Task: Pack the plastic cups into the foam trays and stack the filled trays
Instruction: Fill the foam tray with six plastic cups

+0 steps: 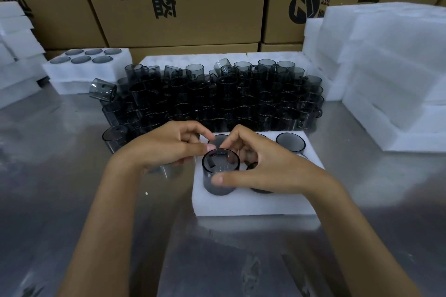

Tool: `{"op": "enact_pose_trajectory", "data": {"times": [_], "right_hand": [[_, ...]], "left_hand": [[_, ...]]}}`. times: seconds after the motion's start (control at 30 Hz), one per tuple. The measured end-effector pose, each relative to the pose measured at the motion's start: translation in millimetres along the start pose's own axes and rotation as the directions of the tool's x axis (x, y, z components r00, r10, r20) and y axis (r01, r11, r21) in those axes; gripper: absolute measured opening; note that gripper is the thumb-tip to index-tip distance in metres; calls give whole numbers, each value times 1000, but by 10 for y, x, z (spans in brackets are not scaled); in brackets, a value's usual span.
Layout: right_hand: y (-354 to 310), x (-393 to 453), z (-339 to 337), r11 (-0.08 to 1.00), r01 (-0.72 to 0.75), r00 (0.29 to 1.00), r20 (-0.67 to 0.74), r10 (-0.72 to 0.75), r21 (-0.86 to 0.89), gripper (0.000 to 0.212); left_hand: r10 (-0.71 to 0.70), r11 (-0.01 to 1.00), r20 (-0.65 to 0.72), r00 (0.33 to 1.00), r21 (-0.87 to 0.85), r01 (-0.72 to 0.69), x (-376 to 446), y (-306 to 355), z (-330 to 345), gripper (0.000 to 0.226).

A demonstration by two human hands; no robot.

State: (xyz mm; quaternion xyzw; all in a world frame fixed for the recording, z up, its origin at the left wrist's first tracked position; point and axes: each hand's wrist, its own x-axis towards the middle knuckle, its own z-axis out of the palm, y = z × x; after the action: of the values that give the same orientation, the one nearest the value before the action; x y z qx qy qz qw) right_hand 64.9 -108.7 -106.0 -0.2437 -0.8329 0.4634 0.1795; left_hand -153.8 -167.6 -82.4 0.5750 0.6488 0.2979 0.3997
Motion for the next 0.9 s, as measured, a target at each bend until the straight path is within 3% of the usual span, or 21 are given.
{"op": "enact_pose_trajectory", "data": {"times": [0.1,0.23,0.53,0.9], "right_hand": [[-3,-31,-47,999,1,1000,-7,-2,-52,34],[-18,-41,-89,991,-24,1000,3,25,-130,34],[-60,-45,-71,990,-60,998,28,64,-131,40],[-51,-25,-12,959,-34,998,-52,20,-283,51]], "left_hand": [[-38,999,20,999,-6,38,2,-10,9,26],[-73,997,46,996,-27,75,0,18,29,25],[-89,996,198,976,-9,93,-29,21,-4,60],[-119,991,300,947,-27,133,-42,-25,-26,72]]}}
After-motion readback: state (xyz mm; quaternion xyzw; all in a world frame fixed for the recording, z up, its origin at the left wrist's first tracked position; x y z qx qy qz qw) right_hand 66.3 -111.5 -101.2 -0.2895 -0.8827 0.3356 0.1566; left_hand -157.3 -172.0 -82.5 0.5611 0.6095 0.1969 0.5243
